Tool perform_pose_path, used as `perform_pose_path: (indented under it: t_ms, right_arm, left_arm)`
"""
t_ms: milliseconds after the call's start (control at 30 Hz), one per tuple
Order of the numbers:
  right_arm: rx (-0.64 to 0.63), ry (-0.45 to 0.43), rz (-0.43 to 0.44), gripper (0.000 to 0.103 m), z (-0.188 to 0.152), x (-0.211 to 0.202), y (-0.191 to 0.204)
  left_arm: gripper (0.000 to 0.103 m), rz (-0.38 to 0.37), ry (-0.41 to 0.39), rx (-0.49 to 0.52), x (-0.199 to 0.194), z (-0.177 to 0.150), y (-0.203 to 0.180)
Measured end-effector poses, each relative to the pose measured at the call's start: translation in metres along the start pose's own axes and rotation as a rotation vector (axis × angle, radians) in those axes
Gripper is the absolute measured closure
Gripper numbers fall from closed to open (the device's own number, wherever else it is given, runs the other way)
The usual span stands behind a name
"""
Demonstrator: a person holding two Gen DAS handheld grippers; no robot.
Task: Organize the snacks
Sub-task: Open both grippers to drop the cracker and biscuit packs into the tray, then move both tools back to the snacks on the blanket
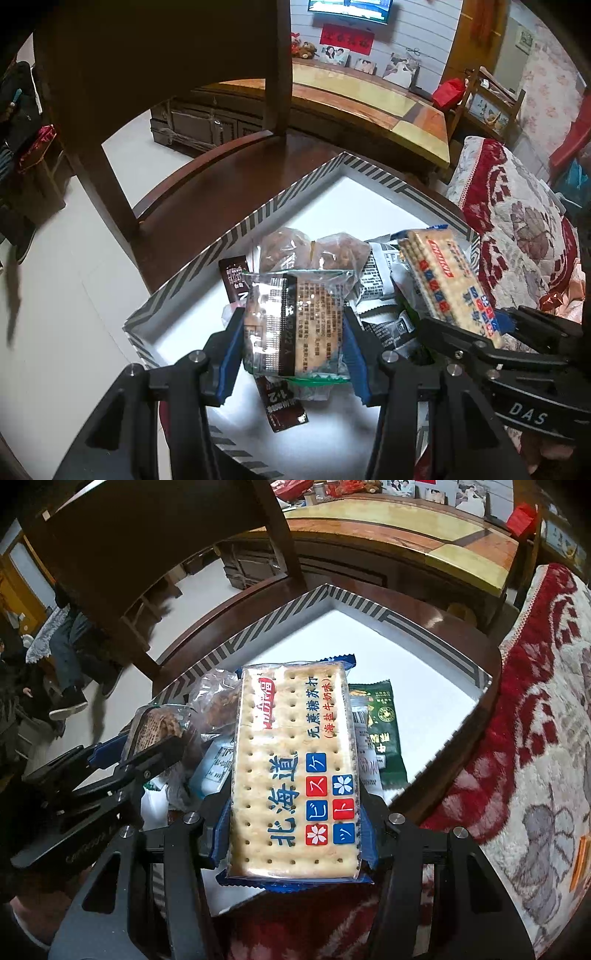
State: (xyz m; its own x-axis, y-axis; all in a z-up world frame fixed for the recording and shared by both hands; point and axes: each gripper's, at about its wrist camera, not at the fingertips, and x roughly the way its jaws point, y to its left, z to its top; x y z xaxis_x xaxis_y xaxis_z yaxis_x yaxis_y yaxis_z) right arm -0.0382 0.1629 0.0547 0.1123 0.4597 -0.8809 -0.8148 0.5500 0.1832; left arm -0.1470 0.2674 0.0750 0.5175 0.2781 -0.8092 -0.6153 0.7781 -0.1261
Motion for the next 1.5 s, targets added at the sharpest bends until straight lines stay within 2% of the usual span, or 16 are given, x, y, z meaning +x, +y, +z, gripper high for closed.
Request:
perform_pose_path:
  t_ms: [400, 567, 667, 800, 1033, 1267, 1500]
  right_arm:
    - [0.0, 0.043, -0.024, 0.049, 0.013, 0.029, -0.001]
    - [0.002, 0.043, -0.034, 0.047, 0.015, 0.029, -0.003]
    - [0.023, 0.028, 0.002, 0.046, 0.014, 0.02, -0.008]
    - [0.016, 0.006, -0.001, 0.046, 0.011, 0.007, -0.006]
    - [0.073, -0.05, 0.012, 0.046, -0.005, -0.023, -0.015]
    - [0.126, -0.082, 0.008, 0.046, -0.021, -0.048, -0.034]
    - [0.16, -0.111, -0.005, 0.046, -0.041, -0.07, -0.052]
  left_arm:
    - [0.051, 0.02, 0.005, 0.002, 0.009, 0.005, -0.001]
    - [0.046, 0.032, 0.005, -0.015, 0.011, 0.005, 0.0]
    - [0.04, 0.044, 0.024, -0.025, 0.015, 0.004, 0.001]
    - [0.034, 0.041, 0.031, -0.035, 0.012, 0.001, 0.002]
    - [0.019, 0.05, -0.015, -0.024, -0.007, 0.0, -0.002]
    - [0.016, 0.018, -0.038, 0.007, -0.02, -0.001, -0.023]
    - [0.014, -0.043, -0.045, 0.062, -0.03, -0.005, -0.059]
